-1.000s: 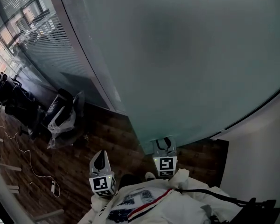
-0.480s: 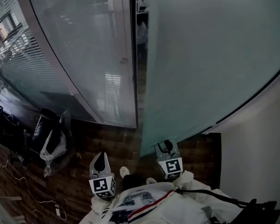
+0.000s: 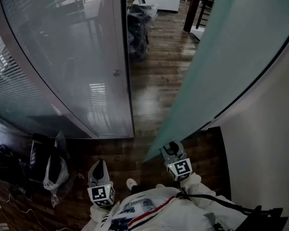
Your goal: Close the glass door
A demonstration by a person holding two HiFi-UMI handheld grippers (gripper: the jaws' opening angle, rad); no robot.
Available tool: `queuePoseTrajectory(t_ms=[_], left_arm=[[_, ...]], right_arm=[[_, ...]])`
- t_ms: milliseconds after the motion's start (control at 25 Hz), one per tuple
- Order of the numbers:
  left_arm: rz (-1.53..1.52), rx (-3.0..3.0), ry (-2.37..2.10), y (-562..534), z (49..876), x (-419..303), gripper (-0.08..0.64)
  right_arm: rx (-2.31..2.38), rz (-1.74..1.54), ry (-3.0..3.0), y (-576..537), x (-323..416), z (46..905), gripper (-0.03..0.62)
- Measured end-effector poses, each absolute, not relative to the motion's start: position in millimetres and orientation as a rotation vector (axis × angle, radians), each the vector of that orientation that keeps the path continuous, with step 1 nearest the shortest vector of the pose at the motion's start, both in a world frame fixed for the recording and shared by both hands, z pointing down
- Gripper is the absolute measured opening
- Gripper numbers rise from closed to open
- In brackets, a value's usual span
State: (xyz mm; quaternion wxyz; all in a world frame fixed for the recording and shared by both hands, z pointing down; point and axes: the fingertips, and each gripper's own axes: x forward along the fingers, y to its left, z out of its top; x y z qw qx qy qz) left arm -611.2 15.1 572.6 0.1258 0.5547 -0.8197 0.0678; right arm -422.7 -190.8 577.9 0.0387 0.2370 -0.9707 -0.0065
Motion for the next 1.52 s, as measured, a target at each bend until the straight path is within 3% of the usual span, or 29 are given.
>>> queuePoseTrajectory(t_ms=[920,1520], left_arm=[[0.153,1.755,-2.217,-37,598,-638,0.002],[0.197,1.729,-2.285,-93,580,-699,0.002]], right_arm=[[0.903,-0.003,-2.93,-249,-471,579,0.13],[0.986,-0.016,-2.888,-298,-530,585,0.13]])
